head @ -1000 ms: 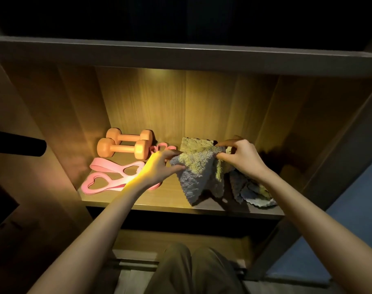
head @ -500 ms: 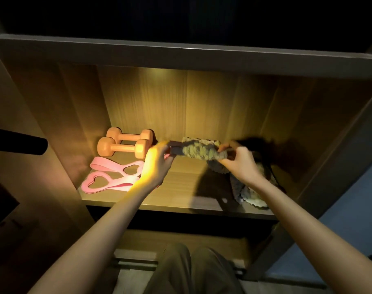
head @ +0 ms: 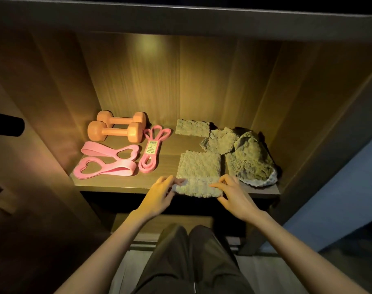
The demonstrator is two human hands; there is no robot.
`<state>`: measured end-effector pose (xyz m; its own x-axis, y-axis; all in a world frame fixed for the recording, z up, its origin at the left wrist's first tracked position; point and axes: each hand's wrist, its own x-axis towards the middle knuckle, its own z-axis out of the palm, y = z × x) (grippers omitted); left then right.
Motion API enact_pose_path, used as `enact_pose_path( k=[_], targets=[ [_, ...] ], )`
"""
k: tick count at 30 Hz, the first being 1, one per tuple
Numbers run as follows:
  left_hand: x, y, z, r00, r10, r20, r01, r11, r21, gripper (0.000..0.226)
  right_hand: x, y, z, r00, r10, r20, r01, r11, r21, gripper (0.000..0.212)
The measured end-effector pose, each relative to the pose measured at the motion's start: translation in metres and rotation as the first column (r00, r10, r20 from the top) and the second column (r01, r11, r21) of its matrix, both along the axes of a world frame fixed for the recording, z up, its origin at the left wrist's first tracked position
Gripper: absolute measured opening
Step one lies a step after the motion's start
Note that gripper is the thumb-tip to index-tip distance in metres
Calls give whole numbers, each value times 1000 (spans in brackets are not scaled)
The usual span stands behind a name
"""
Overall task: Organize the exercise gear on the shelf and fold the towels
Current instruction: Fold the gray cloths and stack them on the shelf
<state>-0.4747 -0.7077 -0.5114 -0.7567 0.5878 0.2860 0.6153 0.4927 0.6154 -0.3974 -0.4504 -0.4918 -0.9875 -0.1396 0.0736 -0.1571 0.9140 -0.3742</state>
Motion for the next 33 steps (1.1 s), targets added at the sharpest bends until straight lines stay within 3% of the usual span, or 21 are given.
enact_pose_path(
  k=[5, 8, 10, 13, 15, 20, 24, 29, 31, 33],
  targets=[
    [-9, 10, 6, 989, 1, 150, 6, 999, -45, 32, -8, 12, 7, 995, 15, 97, -11, 999, -42, 39],
    [-16, 13, 7, 993, -33, 116, 55, 981, -188, 56, -8, 15, 6, 986, 27, 162, -12, 996, -92, 49],
    [-20, 13, 3, 996, -62, 70, 80, 950, -300, 75, -7, 17, 4, 982, 55, 181, -36, 994, -104, 68],
    [-19, 13, -4, 996, -86, 7, 83, 936, -342, 82, -3, 17, 0, 979, 75, 190, -57, 994, -97, 74],
    [-17, 13, -7, 994, -105, -29, 89, 932, -352, 82, -1, 17, -3, 984, 84, 157, -69, 993, -99, 59],
    [-15, 12, -9, 990, -113, -84, 70, 912, -405, 70, 0, 19, -4, 996, -8, 91, 33, 961, -275, 32],
    [-15, 12, -5, 988, -125, -90, 84, 928, -364, 71, 6, 16, -8, 997, -35, 69, 47, 980, -193, 45],
    [-17, 14, -5, 996, -79, -43, 62, 948, -311, 60, 9, 15, -11, 999, 33, -24, -31, 996, 87, 70],
    [-19, 16, -4, 999, -46, 0, 44, 964, -262, 47, 8, 16, -12, 998, 38, 47, -39, 999, 29, 66],
    [-20, 20, 0, 998, 35, 55, -26, 987, -159, 25, 5, 15, -11, 994, -18, 111, 34, 989, -145, 48]
  ],
)
